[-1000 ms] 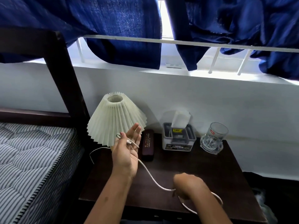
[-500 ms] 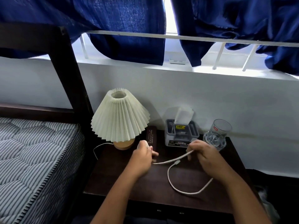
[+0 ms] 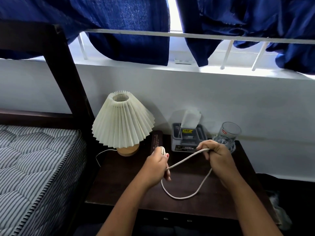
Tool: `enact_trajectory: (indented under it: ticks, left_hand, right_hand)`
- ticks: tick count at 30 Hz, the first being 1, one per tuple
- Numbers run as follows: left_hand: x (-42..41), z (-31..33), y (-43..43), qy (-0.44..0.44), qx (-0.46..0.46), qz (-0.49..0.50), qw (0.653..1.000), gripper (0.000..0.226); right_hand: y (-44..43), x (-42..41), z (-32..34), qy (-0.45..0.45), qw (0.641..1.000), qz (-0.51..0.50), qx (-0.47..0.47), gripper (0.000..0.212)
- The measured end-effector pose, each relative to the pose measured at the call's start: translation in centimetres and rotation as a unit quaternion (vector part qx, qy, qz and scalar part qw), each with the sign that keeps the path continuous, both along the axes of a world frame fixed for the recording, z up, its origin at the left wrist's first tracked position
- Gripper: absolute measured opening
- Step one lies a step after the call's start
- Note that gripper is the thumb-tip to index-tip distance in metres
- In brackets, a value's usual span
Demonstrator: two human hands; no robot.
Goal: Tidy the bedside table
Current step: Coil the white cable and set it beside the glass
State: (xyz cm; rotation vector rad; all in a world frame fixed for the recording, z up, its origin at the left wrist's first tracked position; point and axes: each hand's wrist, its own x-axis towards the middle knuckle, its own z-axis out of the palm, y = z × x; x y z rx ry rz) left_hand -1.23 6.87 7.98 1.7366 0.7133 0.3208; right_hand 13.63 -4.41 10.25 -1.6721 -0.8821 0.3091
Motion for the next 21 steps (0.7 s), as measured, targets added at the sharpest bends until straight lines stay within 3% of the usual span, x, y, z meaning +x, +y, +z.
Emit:
enact_trajectory:
  ticks: [3,5,8,12,14,16,21]
  left_hand:
    - [0.0,-0.2,-0.4,0.060,0.075,-0.050,0.994,0.024]
    - [0.1,-0.2,-0.8,0.081,0.050,-0.088,0.992,0.023]
    - [0.3,0.5,-1.4,0.045,-0.067,-0.130,0.988,0.033]
    - [-0.1,2.2,-2.2,-0.074,-0.255,-0.212,0.940,0.043]
    - [-0.3,2.9,-2.3,-0.133,-0.316,-0.201,0.918,0.045]
    - [-0.4,3.2,-1.9,-0.190,-0.370,-0.165,0.894,0.047]
    - [-0.1,3.2,-0.6,-0.339,-0.431,0.001,0.837,0.048]
  right_hand:
    - [0.2,0.0,-0.1,-0.006,0.998,-0.055,0.020,0.062]
    - [0.3,-0.1,-0.1,-0.008,0.996,-0.078,0.033,0.062]
    - [0.3,0.2,-0.4,-0.003,0.991,-0.130,0.037,0.052]
    - [0.2,1.0,-1.0,-0.036,0.982,-0.181,-0.034,0.031]
    - [0.2,0.6,-1.4,-0.094,0.977,-0.144,-0.126,0.019]
    - [0.4,-0.3,-1.9,-0.140,0.963,-0.099,-0.207,0.024]
    - [2.2,-4.1,-2.5,-0.150,0.946,0.050,-0.282,0.029]
